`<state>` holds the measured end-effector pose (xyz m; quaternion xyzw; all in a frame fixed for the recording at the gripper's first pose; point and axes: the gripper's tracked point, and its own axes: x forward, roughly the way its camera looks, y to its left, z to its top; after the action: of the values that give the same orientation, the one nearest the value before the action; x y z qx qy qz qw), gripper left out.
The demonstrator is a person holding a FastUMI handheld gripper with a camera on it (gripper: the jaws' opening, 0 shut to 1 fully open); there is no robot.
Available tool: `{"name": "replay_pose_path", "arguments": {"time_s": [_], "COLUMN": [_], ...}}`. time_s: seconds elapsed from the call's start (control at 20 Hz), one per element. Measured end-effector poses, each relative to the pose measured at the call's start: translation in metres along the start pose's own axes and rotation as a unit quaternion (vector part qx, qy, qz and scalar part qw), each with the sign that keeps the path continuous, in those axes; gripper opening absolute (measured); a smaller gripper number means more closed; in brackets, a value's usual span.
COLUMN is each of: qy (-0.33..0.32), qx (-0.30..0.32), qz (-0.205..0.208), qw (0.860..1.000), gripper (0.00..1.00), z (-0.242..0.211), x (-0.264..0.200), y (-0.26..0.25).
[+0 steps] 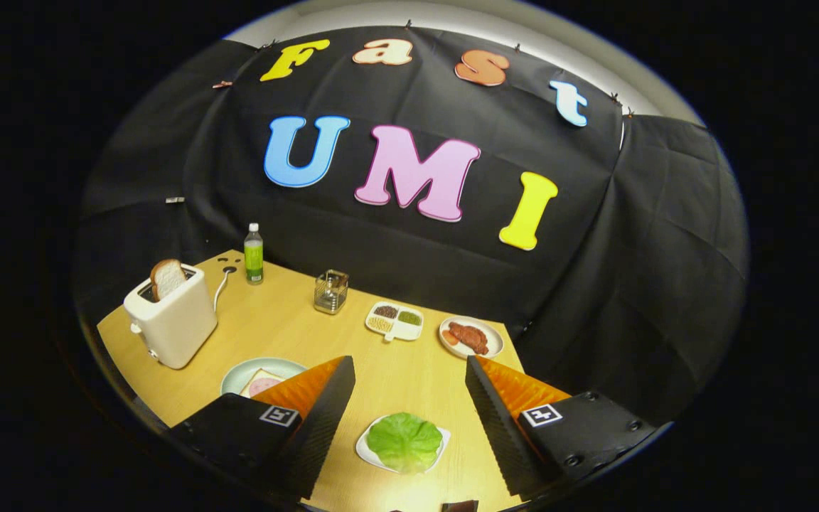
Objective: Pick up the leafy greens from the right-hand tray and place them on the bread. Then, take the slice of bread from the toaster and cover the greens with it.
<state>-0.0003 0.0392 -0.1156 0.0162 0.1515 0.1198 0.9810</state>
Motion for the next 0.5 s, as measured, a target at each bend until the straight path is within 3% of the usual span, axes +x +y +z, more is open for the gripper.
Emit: {"name": "replay_pose_path", "arguments": {"time_s": [0.5], "qy": [0.159], "qx": [-0.012], "qz": [0.054], "qw": [0.986], "gripper": [0.94], "z": [-0.145], "x": [0.065], "y": [-0.018]}}
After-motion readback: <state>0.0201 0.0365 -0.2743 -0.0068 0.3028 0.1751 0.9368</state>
